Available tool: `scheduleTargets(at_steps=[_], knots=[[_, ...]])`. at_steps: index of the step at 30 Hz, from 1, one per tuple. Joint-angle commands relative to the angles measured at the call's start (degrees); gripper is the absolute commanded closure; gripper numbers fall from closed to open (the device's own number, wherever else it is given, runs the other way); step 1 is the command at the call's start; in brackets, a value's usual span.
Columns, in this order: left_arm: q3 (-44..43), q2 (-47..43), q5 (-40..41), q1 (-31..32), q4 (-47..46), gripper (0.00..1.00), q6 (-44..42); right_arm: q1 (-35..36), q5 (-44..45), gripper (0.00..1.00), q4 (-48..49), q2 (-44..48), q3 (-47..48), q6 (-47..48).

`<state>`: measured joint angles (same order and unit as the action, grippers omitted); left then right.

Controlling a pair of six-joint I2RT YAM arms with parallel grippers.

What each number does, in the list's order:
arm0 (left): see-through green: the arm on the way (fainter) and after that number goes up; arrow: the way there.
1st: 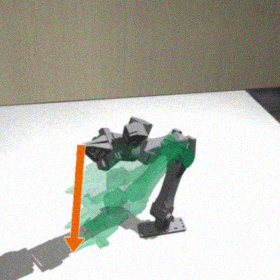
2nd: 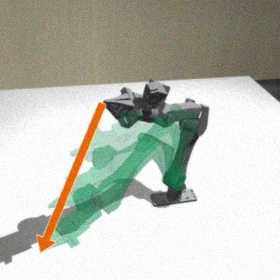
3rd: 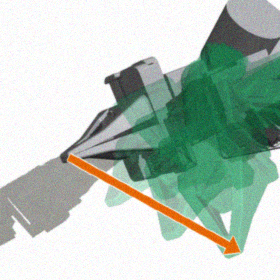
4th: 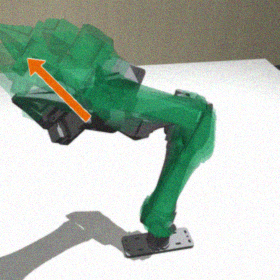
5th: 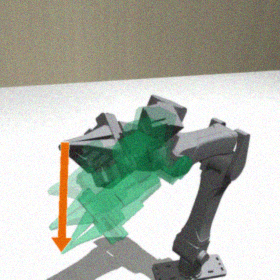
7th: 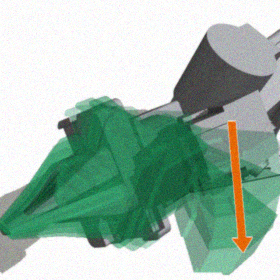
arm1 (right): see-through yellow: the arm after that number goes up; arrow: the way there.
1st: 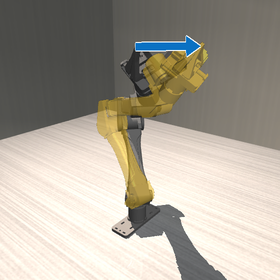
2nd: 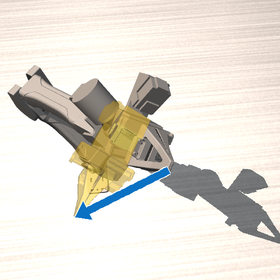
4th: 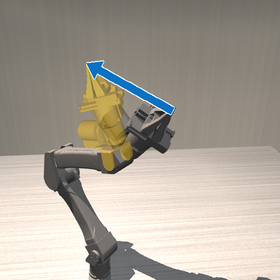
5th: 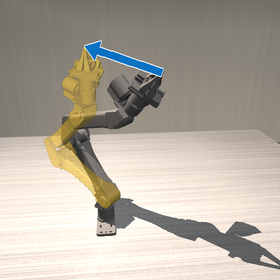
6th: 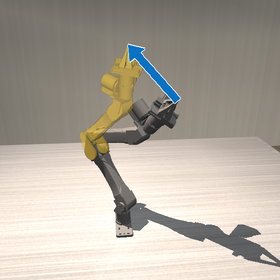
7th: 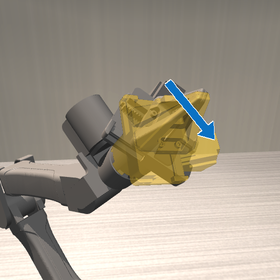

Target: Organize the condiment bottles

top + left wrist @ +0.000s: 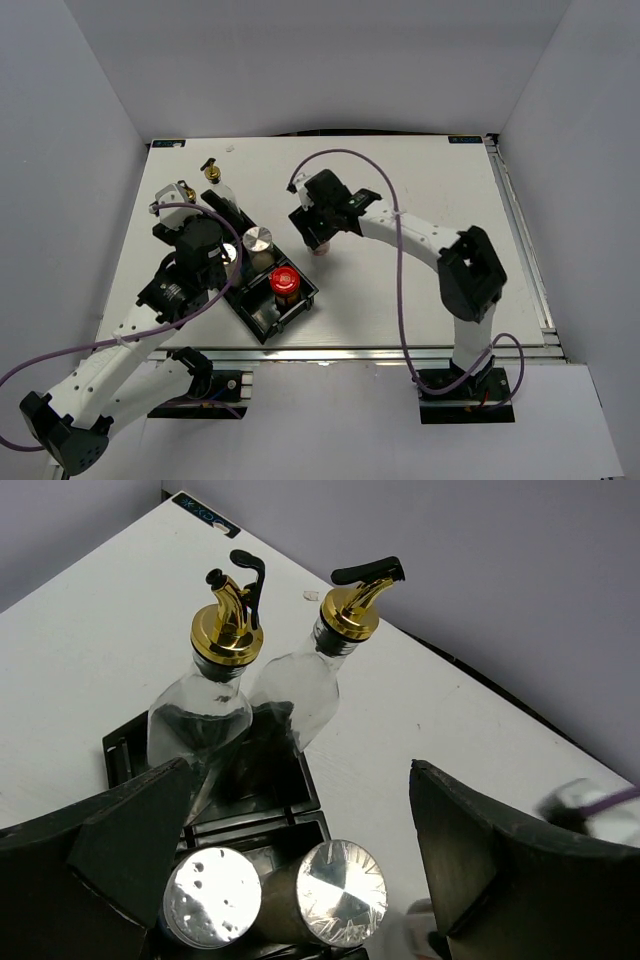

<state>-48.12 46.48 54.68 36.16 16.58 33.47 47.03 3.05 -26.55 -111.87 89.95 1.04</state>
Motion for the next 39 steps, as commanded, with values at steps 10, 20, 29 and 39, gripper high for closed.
scheduleTargets(at_steps=[10, 20, 29, 39], knots=[[0.92, -1.22, 0.52, -0.13, -0.32, 0.02, -0.96, 8.32, -10.96, 0.86, -5.07, 25.65, 8.21, 9.76], [3.47, -5.52, 1.66, -0.13, 0.73, 0.02, 0.19, 19.06, -21.68, 0.92, -12.20, 20.21, 15.42, 14.95], [3.47, -7.01, 6.06, -0.13, 4.07, 0.02, 1.68, 22.85, -26.25, 0.93, -13.80, 12.12, 19.21, 16.45], [4.44, -8.69, 4.92, -0.13, 3.46, 0.02, 1.24, 23.90, -25.47, 0.95, -11.70, 6.50, 17.98, 16.10]])
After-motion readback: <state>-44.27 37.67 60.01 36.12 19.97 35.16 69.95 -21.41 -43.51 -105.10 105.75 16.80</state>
